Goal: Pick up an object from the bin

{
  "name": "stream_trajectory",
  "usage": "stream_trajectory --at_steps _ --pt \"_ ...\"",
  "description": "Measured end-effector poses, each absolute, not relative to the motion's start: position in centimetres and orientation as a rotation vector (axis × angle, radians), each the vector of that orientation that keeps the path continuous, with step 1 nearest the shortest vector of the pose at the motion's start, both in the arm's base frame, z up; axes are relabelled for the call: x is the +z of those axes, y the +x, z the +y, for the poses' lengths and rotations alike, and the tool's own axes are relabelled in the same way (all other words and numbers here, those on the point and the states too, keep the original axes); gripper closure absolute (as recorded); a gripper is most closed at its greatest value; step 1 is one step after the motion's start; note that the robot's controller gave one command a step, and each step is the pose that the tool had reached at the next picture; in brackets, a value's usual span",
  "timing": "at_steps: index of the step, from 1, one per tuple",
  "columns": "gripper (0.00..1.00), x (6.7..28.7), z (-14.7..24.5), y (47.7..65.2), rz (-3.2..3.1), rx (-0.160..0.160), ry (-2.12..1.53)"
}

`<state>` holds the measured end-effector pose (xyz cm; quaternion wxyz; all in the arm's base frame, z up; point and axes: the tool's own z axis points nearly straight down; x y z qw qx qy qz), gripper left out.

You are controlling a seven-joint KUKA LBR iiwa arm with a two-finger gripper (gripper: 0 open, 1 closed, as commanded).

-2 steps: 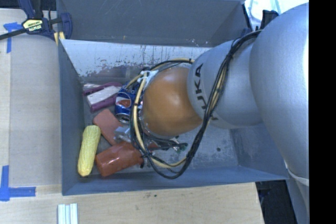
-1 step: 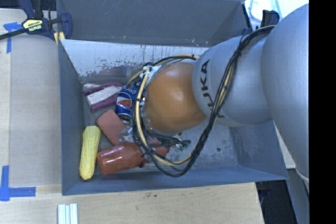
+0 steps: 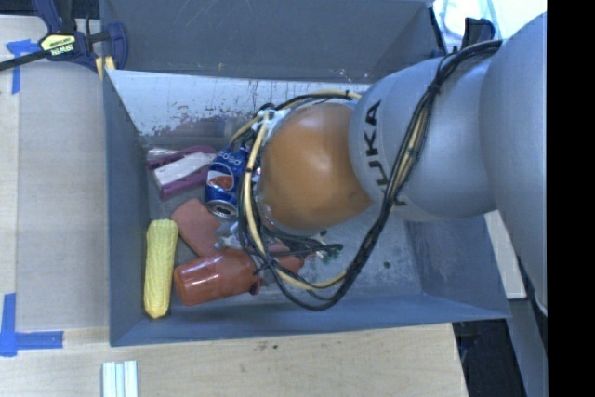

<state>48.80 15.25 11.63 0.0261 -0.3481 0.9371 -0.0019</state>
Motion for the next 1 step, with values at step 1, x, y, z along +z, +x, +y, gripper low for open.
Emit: stream_trajectory --at_steps 1 --pt "1.00 13.11 15.20 48.63 2.903 -0.005 -1.078"
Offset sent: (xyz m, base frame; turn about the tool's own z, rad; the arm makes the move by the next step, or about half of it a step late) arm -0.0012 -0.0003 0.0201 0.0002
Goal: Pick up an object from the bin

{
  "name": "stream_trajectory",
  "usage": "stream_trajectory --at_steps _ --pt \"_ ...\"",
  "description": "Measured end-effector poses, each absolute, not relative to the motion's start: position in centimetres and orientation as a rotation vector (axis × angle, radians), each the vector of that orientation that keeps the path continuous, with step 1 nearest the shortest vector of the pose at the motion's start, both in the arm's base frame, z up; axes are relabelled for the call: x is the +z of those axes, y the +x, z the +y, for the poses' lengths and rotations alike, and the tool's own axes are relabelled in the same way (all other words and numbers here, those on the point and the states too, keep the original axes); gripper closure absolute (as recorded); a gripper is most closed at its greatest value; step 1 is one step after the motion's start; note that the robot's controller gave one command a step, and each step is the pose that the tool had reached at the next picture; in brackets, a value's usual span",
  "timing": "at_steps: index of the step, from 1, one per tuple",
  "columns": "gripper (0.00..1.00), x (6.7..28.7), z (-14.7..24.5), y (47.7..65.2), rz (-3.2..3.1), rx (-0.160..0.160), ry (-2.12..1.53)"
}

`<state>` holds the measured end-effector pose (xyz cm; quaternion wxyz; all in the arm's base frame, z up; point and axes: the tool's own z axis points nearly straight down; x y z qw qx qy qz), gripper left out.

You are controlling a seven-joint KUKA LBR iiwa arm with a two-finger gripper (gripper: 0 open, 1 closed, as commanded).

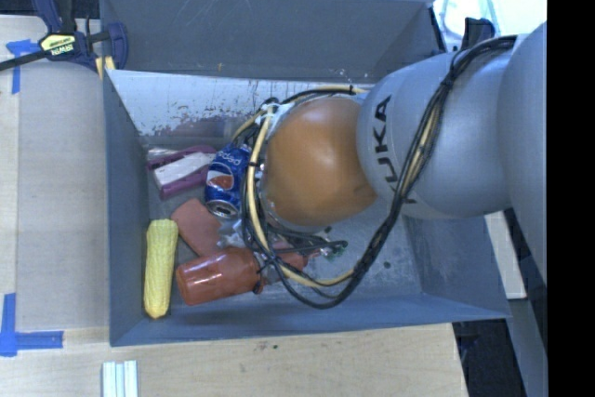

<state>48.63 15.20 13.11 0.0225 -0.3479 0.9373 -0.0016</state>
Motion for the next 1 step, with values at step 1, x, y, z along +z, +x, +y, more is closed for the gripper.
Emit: stream_trajectory --at_steps 1 --pt "1.00 16.14 15.21 48.75 2.899 -0.005 -1.075"
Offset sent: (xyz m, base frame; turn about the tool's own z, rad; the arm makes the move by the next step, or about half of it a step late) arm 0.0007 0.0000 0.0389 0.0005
